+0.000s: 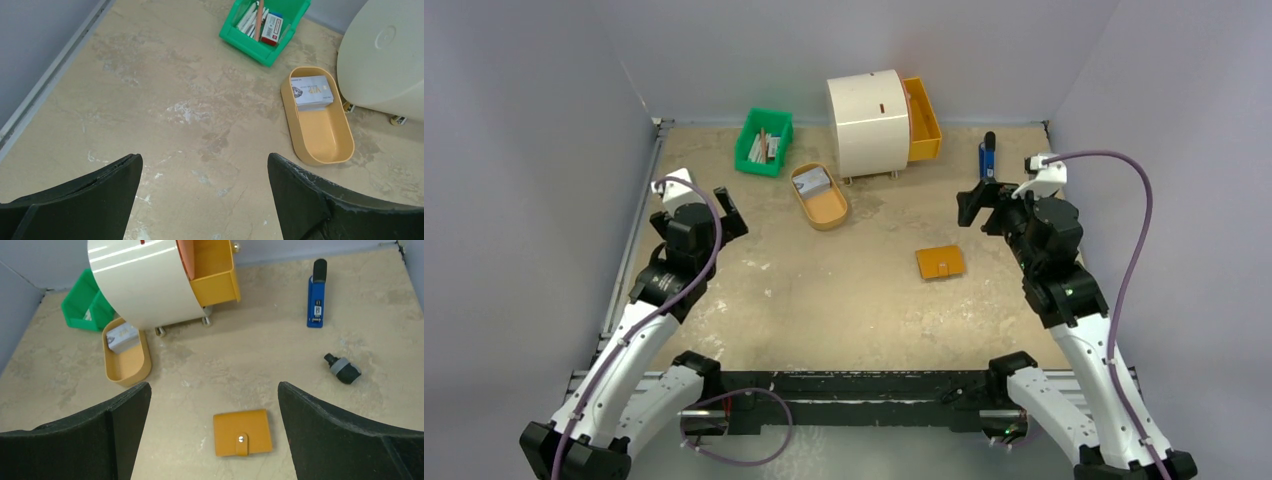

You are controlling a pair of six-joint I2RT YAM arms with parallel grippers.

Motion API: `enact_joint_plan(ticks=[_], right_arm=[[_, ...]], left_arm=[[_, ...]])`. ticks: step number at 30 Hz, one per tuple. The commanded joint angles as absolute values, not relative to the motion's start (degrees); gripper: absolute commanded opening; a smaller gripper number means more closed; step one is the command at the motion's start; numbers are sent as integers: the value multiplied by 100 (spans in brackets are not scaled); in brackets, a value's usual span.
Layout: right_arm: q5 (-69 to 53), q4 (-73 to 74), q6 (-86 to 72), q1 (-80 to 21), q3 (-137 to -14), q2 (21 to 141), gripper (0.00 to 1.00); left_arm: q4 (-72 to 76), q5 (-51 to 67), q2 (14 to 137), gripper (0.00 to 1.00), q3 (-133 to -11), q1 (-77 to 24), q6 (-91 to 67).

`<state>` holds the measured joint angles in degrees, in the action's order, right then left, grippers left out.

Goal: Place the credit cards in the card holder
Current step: Adjust the card holder at the center of the board.

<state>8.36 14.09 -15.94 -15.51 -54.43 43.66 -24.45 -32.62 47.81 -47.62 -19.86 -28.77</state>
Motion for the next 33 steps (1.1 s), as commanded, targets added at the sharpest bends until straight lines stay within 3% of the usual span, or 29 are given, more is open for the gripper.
enact_joint_plan(ticks=[1,14,20,26,33], right_arm=[[593,1527,-1753,-1422,-5465,4413,99],[174,1456,-1903,-1341,-5321,4531,95],[-264,1276,-2336,-1488,-5115,4897,86],[62,1115,-2723,-2306,-4915,5712,82],[733,1010,-3707,-2330,-4557,6445,77]], left_arm=[[-2038,-2867,4521,96,-4559,-1842,-3126],[-1918,-2954,4203,98,-4426,-1766,-3453],[-1776,-2701,4351,97,-4355,-1757,-3607],[-1493,-2163,4573,95,-4205,-1749,-3862],[-1803,-2072,5609,93,-4370,-1740,-4358]])
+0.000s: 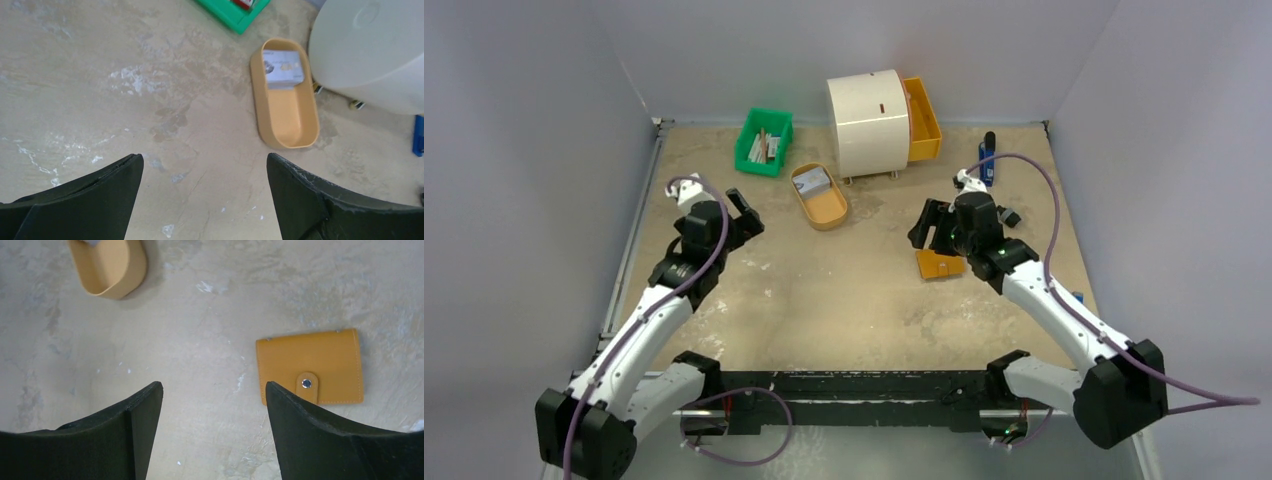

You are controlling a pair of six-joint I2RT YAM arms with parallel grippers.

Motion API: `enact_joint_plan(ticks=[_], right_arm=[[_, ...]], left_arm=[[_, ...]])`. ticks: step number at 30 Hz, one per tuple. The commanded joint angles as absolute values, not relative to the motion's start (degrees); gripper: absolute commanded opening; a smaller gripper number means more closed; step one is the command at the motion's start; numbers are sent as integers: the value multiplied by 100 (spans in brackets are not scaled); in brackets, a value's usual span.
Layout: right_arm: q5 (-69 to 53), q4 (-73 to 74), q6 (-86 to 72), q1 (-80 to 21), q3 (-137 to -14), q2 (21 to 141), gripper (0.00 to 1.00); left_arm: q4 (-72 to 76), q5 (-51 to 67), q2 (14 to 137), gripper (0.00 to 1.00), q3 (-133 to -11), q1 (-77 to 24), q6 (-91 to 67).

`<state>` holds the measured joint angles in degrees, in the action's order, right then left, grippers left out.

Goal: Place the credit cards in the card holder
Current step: Adjust the card holder at the center of the board.

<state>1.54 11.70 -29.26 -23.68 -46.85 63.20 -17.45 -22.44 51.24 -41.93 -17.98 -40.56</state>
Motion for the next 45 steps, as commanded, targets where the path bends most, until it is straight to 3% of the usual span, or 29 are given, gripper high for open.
enact_joint_plan(ticks=[1,8,23,27,33,45], right_arm=[[783,991,-3814,-2220,-4457,6465,78],[-77,700,-4303,-926,-3790,6438,84],[-120,29,-4004,-325,-3488,7358,83],[-398,-170,-3783,-325,-3587,7795,81],[-765,-687,-3330,-446,-3502,8247,71],[-214,53,-2118,-2205,-4323,8769,62]], left_arm=[[-1908,-2107,5697,93,-4402,-1740,-4326],[-1879,-2061,5557,92,-4377,-1740,-4058],[-1919,-2004,5435,91,-4399,-1740,-3917],[-1920,-1946,5327,91,-4382,-1741,-3886],[-1842,-1734,5302,91,-4386,-1749,-3804],[-1534,-924,5454,91,-4335,-1749,-3738]])
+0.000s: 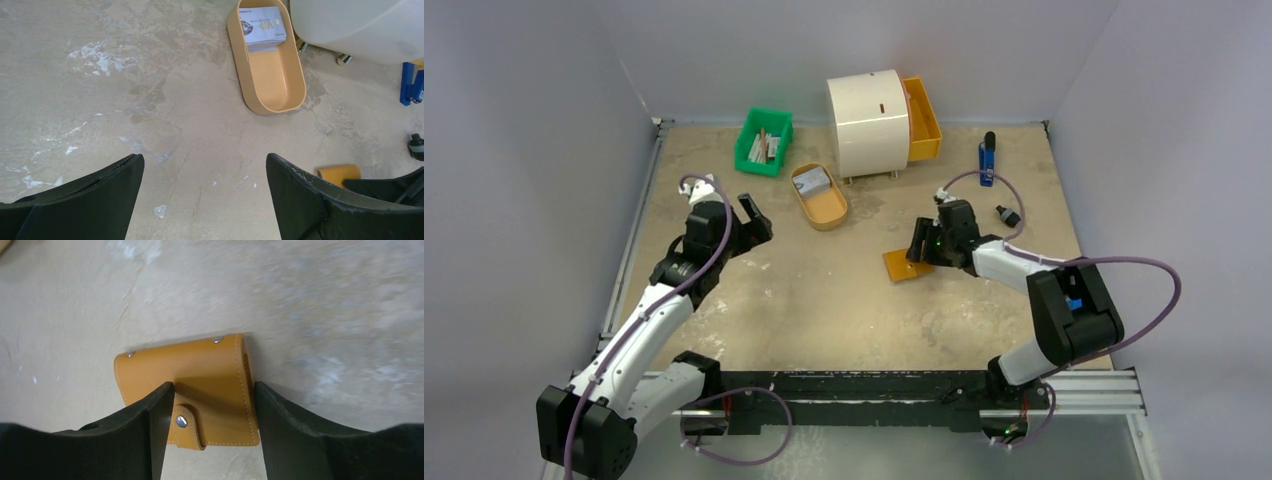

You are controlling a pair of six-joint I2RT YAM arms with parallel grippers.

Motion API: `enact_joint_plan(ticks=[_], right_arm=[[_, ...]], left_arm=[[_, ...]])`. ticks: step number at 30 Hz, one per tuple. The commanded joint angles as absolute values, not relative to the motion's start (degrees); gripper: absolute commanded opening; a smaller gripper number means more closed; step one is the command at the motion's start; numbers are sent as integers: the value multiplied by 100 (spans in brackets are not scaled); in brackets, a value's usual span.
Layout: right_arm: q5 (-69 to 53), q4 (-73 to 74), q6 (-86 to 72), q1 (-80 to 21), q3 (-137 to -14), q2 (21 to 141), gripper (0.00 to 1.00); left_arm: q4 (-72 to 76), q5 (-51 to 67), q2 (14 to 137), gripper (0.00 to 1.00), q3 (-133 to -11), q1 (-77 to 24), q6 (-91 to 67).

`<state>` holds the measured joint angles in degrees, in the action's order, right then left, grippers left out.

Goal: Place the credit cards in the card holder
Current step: Adjust the card holder at the center of the board.

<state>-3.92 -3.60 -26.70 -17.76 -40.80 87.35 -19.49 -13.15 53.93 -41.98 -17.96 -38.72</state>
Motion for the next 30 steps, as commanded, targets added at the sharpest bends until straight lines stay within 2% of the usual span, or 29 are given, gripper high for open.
enact_joint_plan(ticks=[1,10,14,17,21,25,30], right_arm=[[-226,141,-2028,-2351,-4350,8790,62],[-378,409,-1812,-3058,-4501,8523,66],[-27,1069,-2321,-3059,-4859,7787,82],[-9,1664,-2825,-3059,-5072,7138,86],[22,1883,-3918,-3060,-4635,6403,84],[-272,942,-5837,-3059,-3428,5663,78],[264,122,-7293,-3067,-2454,5200,70]], left_arm=[[-1518,-846,5483,91,-4333,-1751,-3737],[-1310,-90,5548,90,-4252,-1925,-3563],[-1423,-85,5737,90,-4330,-2337,-3449],[-1482,-246,5766,91,-4337,-2545,-3454],[-1478,-394,5744,92,-4328,-2584,-3509],[-1491,-423,5809,91,-4370,-2588,-3546],[-1507,-460,5709,90,-4353,-2592,-3578]])
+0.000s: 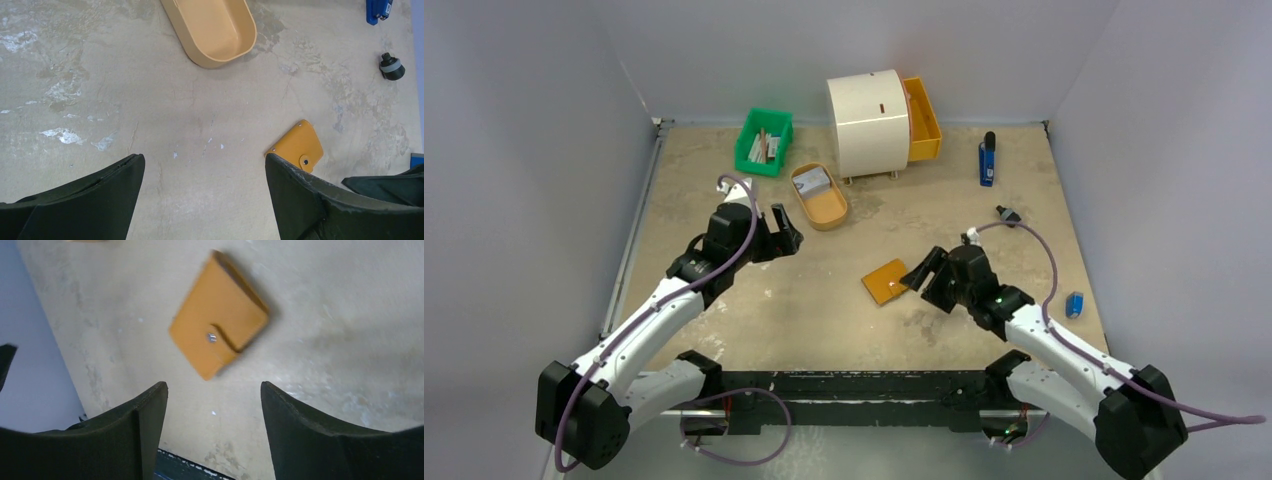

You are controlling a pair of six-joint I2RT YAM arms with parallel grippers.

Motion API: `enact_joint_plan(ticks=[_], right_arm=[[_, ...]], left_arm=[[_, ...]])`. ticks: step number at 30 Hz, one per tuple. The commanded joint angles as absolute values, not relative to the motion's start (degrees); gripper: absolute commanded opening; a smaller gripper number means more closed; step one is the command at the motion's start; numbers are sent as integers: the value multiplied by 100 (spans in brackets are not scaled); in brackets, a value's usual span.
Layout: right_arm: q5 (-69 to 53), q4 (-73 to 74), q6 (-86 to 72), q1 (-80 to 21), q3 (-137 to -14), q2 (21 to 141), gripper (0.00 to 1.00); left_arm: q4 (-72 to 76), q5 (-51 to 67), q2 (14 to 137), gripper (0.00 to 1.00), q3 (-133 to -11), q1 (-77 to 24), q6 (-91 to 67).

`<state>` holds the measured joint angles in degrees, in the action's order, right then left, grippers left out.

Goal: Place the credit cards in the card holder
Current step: Adjust the card holder at the center of the board.

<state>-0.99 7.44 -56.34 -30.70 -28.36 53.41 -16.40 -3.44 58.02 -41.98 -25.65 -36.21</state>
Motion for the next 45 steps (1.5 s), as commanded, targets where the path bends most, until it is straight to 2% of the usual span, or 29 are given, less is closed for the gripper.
enact_joint_plan(ticks=[1,11,22,28,33,37,45], right_arm=[[417,150,-7377,-3067,-2451,5269,69],[317,-840,-7737,-3059,-2151,6477,60],[311,-1508,-7478,-2837,-1975,7064,51],[56,-1727,-7026,-2707,-2109,7401,33],[-243,-1346,-5963,-2709,-2613,7651,22],[-389,-963,-4610,-2714,-3132,7889,17],[-1354,-24,-2745,-2812,-4210,8834,17]], left_arm=[[-1528,-476,5683,90,-4354,-2588,-3573],[-1612,-640,5564,88,-4351,-2593,-3616],[-1580,-679,5789,87,-4407,-2593,-3618],[-1613,-738,5793,87,-4407,-2593,-3612],[-1626,-756,5760,87,-4408,-2593,-3608],[-1624,-749,5739,87,-4408,-2593,-3607],[-1562,-538,5698,86,-4298,-2733,-3691]])
